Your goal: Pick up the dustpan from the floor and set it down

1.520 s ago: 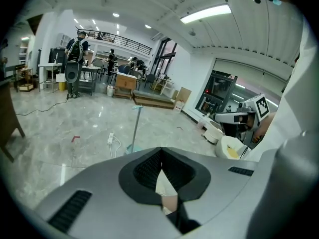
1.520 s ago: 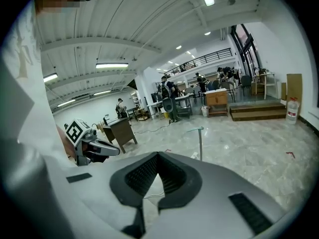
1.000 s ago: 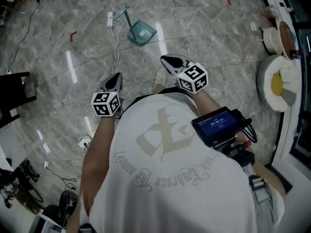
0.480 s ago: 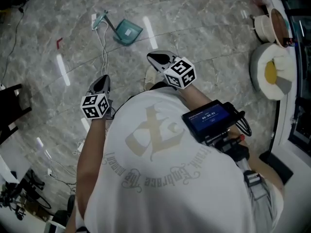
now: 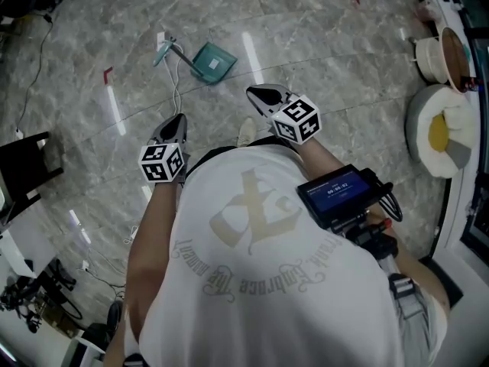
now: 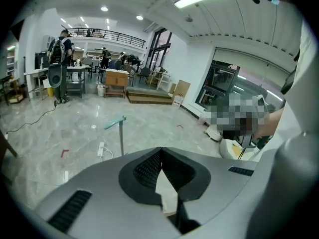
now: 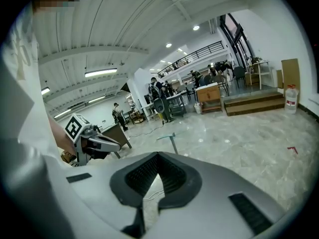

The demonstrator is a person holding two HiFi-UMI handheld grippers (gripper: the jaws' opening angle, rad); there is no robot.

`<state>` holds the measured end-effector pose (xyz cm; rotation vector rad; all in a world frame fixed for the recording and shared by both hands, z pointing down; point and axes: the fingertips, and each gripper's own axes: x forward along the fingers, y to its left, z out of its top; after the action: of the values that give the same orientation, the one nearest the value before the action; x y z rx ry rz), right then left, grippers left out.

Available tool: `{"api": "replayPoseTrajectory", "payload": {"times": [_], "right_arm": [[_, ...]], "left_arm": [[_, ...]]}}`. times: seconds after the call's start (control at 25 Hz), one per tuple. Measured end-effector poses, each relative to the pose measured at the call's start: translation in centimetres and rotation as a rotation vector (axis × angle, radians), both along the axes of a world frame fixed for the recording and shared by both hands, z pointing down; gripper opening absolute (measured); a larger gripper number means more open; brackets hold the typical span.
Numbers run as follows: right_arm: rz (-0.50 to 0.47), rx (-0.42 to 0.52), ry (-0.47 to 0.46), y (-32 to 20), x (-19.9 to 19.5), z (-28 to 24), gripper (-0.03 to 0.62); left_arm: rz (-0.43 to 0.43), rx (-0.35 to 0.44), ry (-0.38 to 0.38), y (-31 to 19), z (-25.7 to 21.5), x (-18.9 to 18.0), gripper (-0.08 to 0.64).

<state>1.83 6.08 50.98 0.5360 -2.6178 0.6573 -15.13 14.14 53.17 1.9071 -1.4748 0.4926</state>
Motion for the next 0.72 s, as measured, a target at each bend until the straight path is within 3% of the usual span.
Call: {"api": "replayPoseTrajectory", "payload": {"times": [0.36, 0.72], "right_arm": [[0.032, 0.002, -0.037, -0.7, 0.9, 1.6, 0.017], [0.127, -0.026, -0.031, -1.8, 2.1, 2.1, 0.017]], "left_arm": [[-0.072, -0.002, -0.02, 0.1, 0.6, -2.0, 0.012], [-0.005, -0.031, -0.032, -3.2, 0.9, -2.9, 0.012]]}}
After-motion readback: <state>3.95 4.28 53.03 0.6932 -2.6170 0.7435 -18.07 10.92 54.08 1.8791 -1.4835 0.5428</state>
